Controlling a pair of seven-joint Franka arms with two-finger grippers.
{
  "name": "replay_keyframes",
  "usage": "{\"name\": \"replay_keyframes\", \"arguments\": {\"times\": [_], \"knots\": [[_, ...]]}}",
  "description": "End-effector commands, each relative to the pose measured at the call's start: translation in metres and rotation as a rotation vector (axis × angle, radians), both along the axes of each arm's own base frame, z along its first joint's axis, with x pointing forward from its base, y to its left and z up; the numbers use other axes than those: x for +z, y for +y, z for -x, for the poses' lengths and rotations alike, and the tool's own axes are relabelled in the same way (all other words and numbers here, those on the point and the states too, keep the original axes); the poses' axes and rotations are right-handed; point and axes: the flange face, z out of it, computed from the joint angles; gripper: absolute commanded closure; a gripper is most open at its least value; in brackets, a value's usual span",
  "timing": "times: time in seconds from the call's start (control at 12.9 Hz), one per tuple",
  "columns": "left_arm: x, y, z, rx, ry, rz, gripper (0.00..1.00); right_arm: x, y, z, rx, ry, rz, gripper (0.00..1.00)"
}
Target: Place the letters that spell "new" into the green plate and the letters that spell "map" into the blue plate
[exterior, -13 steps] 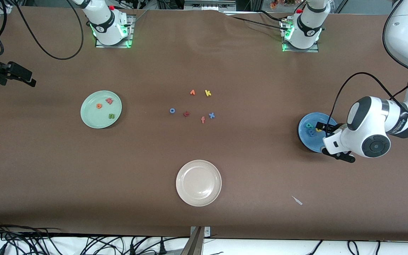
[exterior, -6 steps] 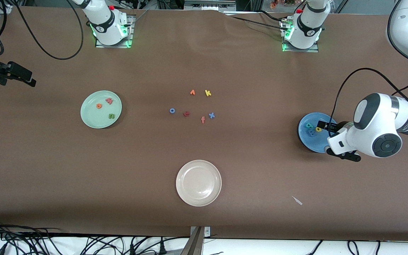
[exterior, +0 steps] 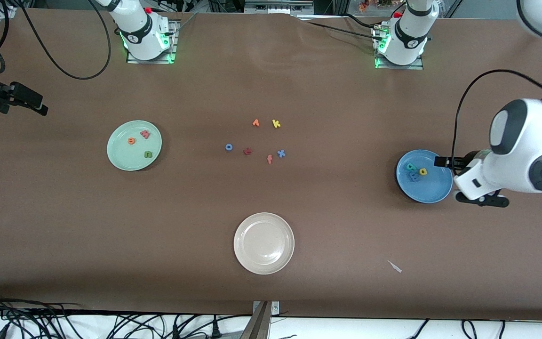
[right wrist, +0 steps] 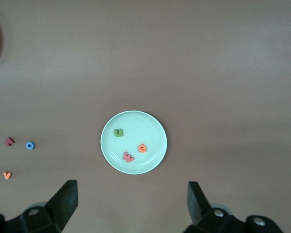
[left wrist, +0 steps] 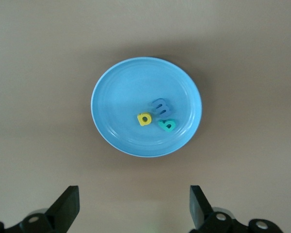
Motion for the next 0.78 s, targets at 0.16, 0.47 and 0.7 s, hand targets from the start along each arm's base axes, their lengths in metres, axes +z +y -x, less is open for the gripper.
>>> {"name": "replay_keyframes", "arguments": {"times": [0.16, 0.47, 0.7], "knots": [[0.112, 0.005, 0.034, 0.186, -0.166, 0.036, 0.0, 0.001, -0.002, 0.002, 0.011, -0.001, 0.0, 0.0], [0.184, -0.004, 0.065, 0.177, -0.265, 0.057, 0.0, 0.001, -0.002, 0.002, 0.011, -0.001, 0.0, 0.0], [0.209, -0.012, 0.078, 0.157, -0.31, 0.051, 0.0, 0.001, -0.002, 0.002, 0.011, -0.001, 0.0, 0.0]]}}
